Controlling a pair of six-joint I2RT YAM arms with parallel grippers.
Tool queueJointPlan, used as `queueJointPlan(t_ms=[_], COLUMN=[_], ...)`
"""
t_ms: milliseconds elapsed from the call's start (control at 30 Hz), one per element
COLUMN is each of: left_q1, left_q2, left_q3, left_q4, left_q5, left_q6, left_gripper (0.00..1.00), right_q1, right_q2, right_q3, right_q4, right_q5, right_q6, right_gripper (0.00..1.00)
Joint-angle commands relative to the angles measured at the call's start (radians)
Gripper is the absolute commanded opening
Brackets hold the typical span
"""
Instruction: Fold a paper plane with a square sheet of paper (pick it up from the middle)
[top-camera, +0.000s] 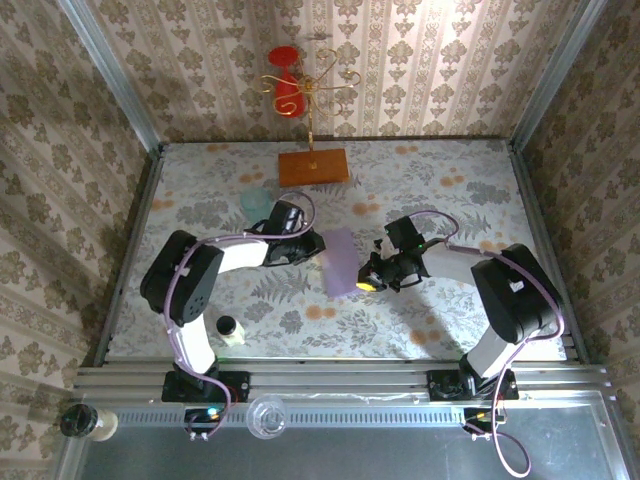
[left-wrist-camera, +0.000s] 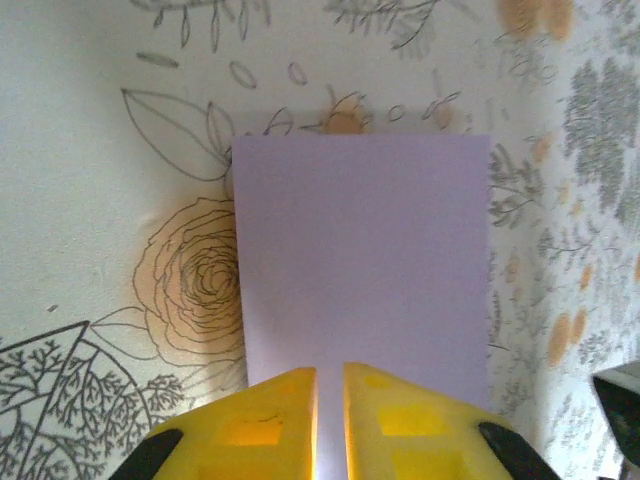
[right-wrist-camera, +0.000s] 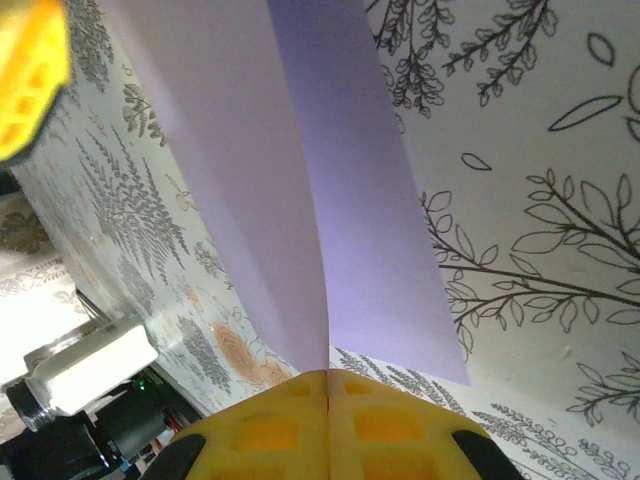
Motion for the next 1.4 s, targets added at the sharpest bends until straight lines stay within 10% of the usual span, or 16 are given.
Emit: queueJointPlan(t_ms=[0,1367], left_q1=[-0.004,-0.013], left_q2=[0.044,0.118], left_q3=[0.032,0.062], left_q4=[0.0,-0.043], left_q5=[0.023,0.05], left_q6=[0.024,0.037], left_gripper=[0.14,0.12], right_q1=[0.004,0.095], right_q2=[-0.024,0.224], right_q3=[-0.003,0.18], right_q4=[-0.01,0.198], right_q5=[-0.003,0.084], right_q6=[0.021,0.153], right_gripper=[0.08,0.07])
